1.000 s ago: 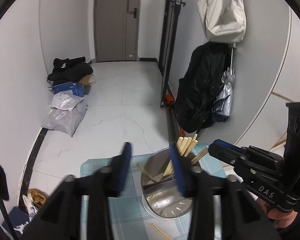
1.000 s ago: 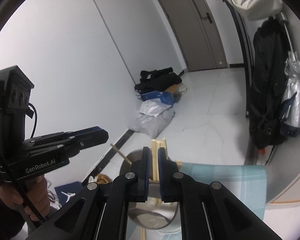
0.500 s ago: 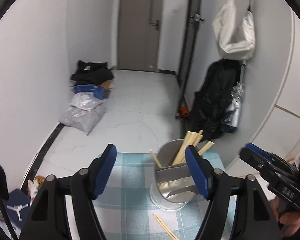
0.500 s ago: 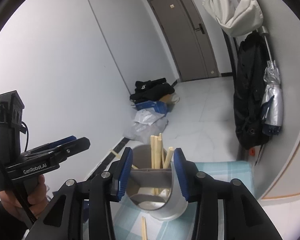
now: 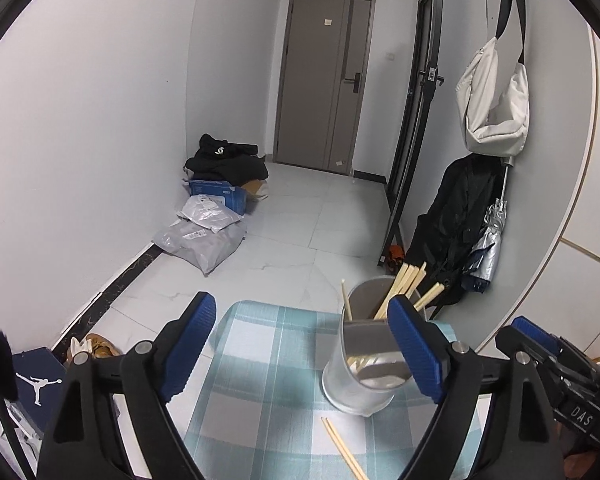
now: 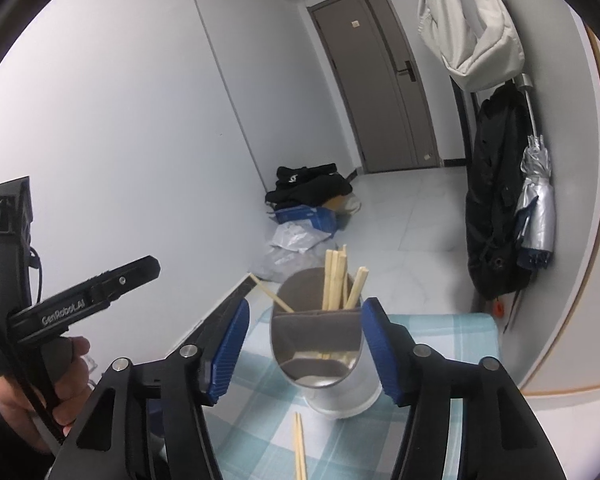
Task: Organize utensils
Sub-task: 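Move both open tools back down toward the last chopsticks on the cloth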
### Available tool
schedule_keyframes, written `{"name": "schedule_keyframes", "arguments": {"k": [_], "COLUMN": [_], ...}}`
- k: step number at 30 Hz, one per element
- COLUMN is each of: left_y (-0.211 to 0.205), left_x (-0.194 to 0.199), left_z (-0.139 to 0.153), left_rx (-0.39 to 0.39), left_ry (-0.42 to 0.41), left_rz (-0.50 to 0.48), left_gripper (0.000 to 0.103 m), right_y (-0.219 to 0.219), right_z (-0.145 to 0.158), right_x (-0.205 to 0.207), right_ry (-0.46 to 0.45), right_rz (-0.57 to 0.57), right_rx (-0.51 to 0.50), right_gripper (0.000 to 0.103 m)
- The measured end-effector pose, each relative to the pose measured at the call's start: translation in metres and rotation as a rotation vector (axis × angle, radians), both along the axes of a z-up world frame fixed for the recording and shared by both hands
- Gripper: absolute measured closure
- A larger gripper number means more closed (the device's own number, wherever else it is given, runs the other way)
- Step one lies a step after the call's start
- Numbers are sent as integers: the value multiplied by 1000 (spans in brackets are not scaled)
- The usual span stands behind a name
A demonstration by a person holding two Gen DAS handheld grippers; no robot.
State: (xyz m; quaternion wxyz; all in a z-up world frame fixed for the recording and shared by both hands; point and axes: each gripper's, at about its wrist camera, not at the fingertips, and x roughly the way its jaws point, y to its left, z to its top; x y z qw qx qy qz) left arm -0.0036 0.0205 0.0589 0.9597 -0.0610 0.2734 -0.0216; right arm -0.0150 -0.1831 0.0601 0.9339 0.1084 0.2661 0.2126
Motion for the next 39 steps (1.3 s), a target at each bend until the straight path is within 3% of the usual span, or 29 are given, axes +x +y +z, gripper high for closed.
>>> {"name": "schedule_keyframes", "arguments": {"k": [10, 22, 27, 33, 39], "left_y": [1, -6, 2, 2, 16], "left_x": [-14, -11, -6, 0, 13], "left_z": [-28, -77, -101, -110, -118], "left_rx": [-20, -6, -38, -16, -81], "left_ry": [11, 99, 169, 221, 290], "left_rz": [11, -3, 3, -2, 31], "left_gripper": [14, 14, 14, 14, 14], "right_y": [7, 12, 11, 24, 35], "right_z": [-22, -71, -93, -116, -140], "right_x": [-15, -18, -14, -11, -2], "right_ry": [12, 102, 168, 233, 308], "right_rz": [-40, -40, -36, -7, 21], "right_rx": [-55, -146, -157, -214, -258], "right_gripper": [28, 26, 26, 26, 26]}}
